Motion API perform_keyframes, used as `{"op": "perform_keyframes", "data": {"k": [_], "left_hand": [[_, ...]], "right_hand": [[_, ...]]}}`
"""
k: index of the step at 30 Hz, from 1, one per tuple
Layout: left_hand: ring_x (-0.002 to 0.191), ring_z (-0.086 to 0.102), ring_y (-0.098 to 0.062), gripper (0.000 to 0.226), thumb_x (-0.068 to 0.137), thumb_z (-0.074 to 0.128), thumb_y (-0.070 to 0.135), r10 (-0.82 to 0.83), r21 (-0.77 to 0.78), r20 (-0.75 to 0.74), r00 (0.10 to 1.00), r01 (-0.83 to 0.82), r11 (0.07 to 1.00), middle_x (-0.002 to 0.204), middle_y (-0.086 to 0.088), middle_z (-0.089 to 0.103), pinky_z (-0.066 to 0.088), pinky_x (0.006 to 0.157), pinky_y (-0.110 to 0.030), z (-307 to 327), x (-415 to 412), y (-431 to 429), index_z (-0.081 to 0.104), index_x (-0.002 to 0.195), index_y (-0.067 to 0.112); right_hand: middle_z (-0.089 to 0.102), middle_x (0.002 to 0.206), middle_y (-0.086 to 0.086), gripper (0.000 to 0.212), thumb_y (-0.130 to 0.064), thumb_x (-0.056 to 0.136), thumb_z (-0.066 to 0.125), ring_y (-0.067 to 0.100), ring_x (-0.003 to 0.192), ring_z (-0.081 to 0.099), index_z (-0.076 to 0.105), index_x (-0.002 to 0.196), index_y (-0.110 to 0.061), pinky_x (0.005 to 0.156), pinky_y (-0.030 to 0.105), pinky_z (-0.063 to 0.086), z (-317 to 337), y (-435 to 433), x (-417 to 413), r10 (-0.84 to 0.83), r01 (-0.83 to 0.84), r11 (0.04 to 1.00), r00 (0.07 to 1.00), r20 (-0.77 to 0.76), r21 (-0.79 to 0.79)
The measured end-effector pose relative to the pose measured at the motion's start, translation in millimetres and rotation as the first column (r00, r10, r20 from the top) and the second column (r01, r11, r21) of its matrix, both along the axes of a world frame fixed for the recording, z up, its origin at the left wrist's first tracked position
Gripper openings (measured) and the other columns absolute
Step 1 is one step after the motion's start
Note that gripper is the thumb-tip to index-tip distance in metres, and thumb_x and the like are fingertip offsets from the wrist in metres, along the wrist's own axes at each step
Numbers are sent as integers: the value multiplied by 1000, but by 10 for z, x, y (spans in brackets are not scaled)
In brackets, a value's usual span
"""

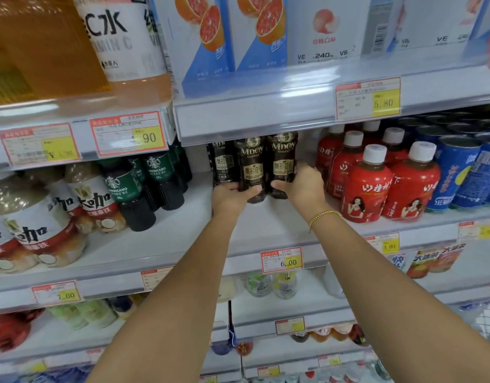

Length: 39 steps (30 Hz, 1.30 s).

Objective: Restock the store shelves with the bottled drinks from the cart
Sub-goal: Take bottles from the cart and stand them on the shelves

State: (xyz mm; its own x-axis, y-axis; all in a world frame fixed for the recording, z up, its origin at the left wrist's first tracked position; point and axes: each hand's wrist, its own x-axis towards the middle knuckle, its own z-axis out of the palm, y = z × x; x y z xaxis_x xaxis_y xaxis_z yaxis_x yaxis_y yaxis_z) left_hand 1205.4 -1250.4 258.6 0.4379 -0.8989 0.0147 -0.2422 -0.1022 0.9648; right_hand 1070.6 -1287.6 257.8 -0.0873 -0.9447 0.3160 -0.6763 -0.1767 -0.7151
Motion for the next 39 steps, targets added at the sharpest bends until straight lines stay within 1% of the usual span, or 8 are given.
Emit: {"op": "perform_keyframes", "data": {"k": [9,12,15,21,26,33,36,39], "left_hand": [[104,62,-24,48,72,80,24,143,37,-31,989,-141,989,113,-13,66,40,73,-21,-59,-101,-282,64,108,-4],[94,65,-31,55,72,77,41,88,87,236,968,-111,990,104,-19,68,44,65,-30,-53,-57,-324,63,98,-5],[91,65,-33,57,77,69,49,-1,161,492,871,-90,983,101,-19,68,45,64,-33,9,-3,-352,61,98,-3],[104,60,-33,46,90,58,37,-179,259,730,660,-25,965,114,-19,62,45,76,-33,160,-14,-459,55,111,-3],[106,59,-35,41,90,59,32,-246,288,803,542,7,958,115,-19,62,46,82,-36,266,32,-550,56,111,-3],[94,63,-33,42,89,59,38,-230,293,776,587,-13,956,101,-18,66,38,64,-29,184,85,-616,60,100,-3],[82,61,-29,40,91,53,40,-165,224,781,602,-23,974,82,-13,60,41,63,-29,155,67,-483,59,88,1],[64,62,-29,48,91,52,39,-61,43,653,755,44,998,70,-16,66,54,63,-36,138,104,-131,59,67,-3]], "right_hand": [[62,114,20,68,-26,67,82,33,104,60,46,116,3,79,34,47,-46,-439,70,-25,22,999,997,79,39],[62,114,20,68,-23,66,82,33,104,60,45,116,3,79,34,48,-53,-479,67,-9,6,999,997,79,41],[63,114,18,63,-18,66,81,32,104,60,46,115,2,75,30,45,-71,-497,55,12,-16,999,996,84,46],[62,114,18,60,-15,65,81,33,103,60,48,112,1,78,31,46,-73,-580,82,19,-24,999,993,115,48],[61,114,19,61,-17,64,82,33,102,61,47,112,-1,82,36,52,-62,-657,102,39,-46,997,993,116,60],[60,116,19,64,-18,65,82,33,104,60,44,113,-1,80,33,48,-58,-711,89,43,-48,996,997,69,69],[60,117,18,67,-25,65,82,31,106,60,45,116,-1,81,32,48,-49,-657,98,63,-67,991,997,38,113],[63,112,16,62,-36,67,79,31,105,61,53,113,-2,83,33,51,43,-399,76,97,-88,990,992,-80,113]]}}
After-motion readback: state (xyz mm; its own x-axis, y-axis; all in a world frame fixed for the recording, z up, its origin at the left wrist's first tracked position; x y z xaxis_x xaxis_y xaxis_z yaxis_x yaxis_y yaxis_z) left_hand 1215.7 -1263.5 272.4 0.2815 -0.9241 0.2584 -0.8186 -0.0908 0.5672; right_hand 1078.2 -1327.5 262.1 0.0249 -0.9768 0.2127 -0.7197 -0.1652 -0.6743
